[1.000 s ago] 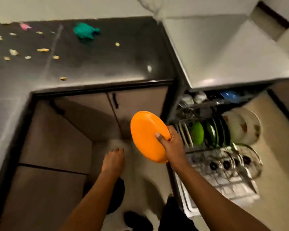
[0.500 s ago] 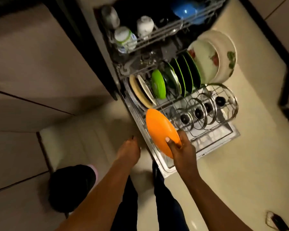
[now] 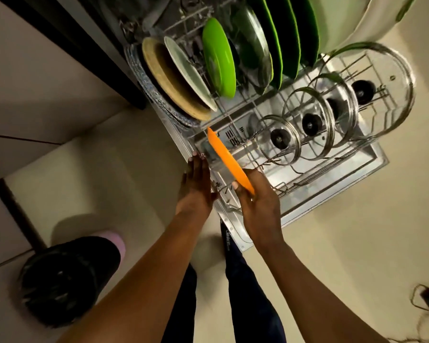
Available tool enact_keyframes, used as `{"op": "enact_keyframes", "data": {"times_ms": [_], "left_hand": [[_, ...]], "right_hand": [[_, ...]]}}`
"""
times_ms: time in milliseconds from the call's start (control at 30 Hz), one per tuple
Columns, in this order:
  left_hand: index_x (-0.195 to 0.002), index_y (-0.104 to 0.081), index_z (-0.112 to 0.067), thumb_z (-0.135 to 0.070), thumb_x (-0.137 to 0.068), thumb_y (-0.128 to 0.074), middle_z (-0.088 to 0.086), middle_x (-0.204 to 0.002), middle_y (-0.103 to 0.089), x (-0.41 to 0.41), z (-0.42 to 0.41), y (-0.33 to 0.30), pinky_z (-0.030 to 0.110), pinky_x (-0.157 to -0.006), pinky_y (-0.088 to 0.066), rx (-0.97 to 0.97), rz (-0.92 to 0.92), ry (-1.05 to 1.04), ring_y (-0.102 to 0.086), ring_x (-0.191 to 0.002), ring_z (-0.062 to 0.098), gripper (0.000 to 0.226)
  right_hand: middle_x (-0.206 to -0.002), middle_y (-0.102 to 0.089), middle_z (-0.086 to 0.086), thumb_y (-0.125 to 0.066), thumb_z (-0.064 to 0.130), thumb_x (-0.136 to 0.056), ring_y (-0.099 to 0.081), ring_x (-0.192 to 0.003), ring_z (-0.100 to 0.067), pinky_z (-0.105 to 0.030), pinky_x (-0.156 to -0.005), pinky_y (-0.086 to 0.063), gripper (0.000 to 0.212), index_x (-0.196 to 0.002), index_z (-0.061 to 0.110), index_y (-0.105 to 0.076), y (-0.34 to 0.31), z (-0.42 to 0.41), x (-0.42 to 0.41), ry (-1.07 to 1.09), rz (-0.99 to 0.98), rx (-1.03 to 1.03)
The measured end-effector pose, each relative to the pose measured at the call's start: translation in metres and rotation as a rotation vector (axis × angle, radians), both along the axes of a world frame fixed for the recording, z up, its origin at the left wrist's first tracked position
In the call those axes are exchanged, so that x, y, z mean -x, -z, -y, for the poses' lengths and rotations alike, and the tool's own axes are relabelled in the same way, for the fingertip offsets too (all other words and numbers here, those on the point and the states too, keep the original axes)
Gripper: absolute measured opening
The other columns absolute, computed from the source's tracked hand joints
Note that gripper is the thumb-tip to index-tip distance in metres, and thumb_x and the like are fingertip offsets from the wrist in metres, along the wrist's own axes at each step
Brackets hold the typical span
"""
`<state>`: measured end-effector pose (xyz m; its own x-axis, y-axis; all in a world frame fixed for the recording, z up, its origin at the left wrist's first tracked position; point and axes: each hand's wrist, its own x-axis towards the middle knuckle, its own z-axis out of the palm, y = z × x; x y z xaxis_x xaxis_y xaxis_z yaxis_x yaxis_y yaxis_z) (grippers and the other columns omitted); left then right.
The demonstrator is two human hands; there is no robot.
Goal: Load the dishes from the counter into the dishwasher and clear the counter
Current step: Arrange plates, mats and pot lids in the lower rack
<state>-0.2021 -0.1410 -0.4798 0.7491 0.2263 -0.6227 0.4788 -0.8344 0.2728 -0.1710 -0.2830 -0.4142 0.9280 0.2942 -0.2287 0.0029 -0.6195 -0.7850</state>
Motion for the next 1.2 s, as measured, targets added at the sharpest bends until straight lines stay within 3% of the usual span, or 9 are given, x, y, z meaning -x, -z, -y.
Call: {"op": "enact_keyframes", "data": {"times_ms": [200,300,400,567,733,867,1000,1133,1200], "left_hand": [[-0.151,0.016,-0.006,-0.044,-0.089,-0.063,0.018,-0.158,0.019,-0.001,0.017,0.005,0.036,-0.12,-0.009,-0.137,-0.002,0.022,0.01,-0.148,0.03,0.107],[-0.151,0.013,-0.004,-0.044,-0.086,-0.066,0.021,-0.158,0.015,-0.002,0.021,0.008,0.036,-0.119,-0.009,-0.158,0.012,0.016,0.007,-0.148,0.031,0.11],[-0.15,0.015,-0.004,-0.044,-0.084,-0.067,0.022,-0.158,0.016,0.001,0.021,0.009,0.037,-0.12,-0.009,-0.159,0.026,0.032,0.007,-0.148,0.032,0.113],[-0.149,0.019,-0.003,-0.043,-0.084,-0.069,0.023,-0.157,0.019,0.0,0.021,0.008,0.037,-0.119,-0.009,-0.172,0.018,0.04,0.009,-0.148,0.033,0.116],[-0.149,0.019,-0.003,-0.045,-0.088,-0.064,0.021,-0.157,0.018,-0.001,0.018,-0.002,0.039,-0.119,-0.005,-0.133,0.0,0.034,0.011,-0.147,0.034,0.111],[-0.152,0.003,-0.004,-0.038,-0.098,-0.05,0.017,-0.161,0.001,0.003,0.01,-0.026,0.038,-0.12,-0.008,-0.123,0.091,0.032,0.001,-0.149,0.03,0.084],[-0.154,-0.014,-0.009,-0.026,-0.102,-0.042,0.01,-0.159,-0.021,0.009,-0.002,-0.068,0.036,-0.119,-0.011,-0.076,0.153,0.0,-0.014,-0.148,0.025,0.061],[-0.14,-0.042,-0.013,-0.02,-0.098,-0.049,0.007,-0.139,-0.05,0.019,-0.016,-0.131,0.035,-0.111,-0.029,-0.098,0.208,-0.053,-0.04,-0.131,0.023,0.043],[-0.136,-0.045,-0.016,-0.024,-0.097,-0.051,0.005,-0.133,-0.053,0.03,-0.028,-0.172,0.034,-0.107,-0.033,-0.129,0.24,-0.07,-0.045,-0.124,0.023,0.04]], "right_hand": [[-0.067,-0.05,0.009,-0.056,0.027,-0.098,-0.049,-0.059,-0.008,-0.015,-0.051,-0.033,0.008,-0.097,0.026,-0.048,0.027,0.011,-0.017,-0.002,-0.064,0.106],[-0.072,-0.057,0.01,-0.057,0.026,-0.097,-0.054,-0.06,-0.007,-0.014,-0.053,-0.038,0.008,-0.105,0.024,-0.053,0.041,0.016,-0.016,0.011,-0.123,0.129],[-0.08,-0.062,0.01,-0.059,0.023,-0.096,-0.056,-0.062,-0.005,-0.022,-0.059,-0.042,0.017,-0.113,0.023,-0.058,0.057,0.026,-0.006,0.059,-0.2,0.211],[-0.108,-0.066,-0.001,-0.07,0.024,-0.088,-0.059,-0.099,-0.021,-0.036,-0.085,-0.048,0.034,-0.12,0.018,-0.057,0.06,0.035,0.002,0.101,-0.14,0.313],[-0.125,-0.06,0.0,-0.078,0.032,-0.08,-0.052,-0.115,-0.02,-0.035,-0.093,-0.045,0.061,-0.132,0.019,-0.049,0.044,0.04,0.005,0.103,-0.127,0.326],[-0.135,-0.053,-0.006,-0.079,0.035,-0.078,-0.046,-0.125,-0.024,-0.041,-0.103,-0.04,0.074,-0.139,0.013,-0.043,0.017,0.043,0.008,0.096,-0.108,0.359],[-0.132,-0.052,-0.007,-0.077,0.037,-0.079,-0.044,-0.123,-0.024,-0.04,-0.102,-0.038,0.072,-0.137,0.011,-0.043,-0.023,0.037,0.012,0.088,-0.036,0.373],[-0.129,-0.053,-0.008,-0.077,0.033,-0.081,-0.047,-0.12,-0.027,-0.045,-0.1,-0.042,0.065,-0.133,0.01,-0.046,-0.07,0.025,0.015,0.035,0.042,0.364],[-0.123,-0.056,-0.01,-0.077,0.026,-0.081,-0.052,-0.114,-0.029,-0.043,-0.095,-0.045,0.058,-0.128,0.008,-0.049,-0.101,0.014,0.016,-0.039,0.118,0.354]]}}
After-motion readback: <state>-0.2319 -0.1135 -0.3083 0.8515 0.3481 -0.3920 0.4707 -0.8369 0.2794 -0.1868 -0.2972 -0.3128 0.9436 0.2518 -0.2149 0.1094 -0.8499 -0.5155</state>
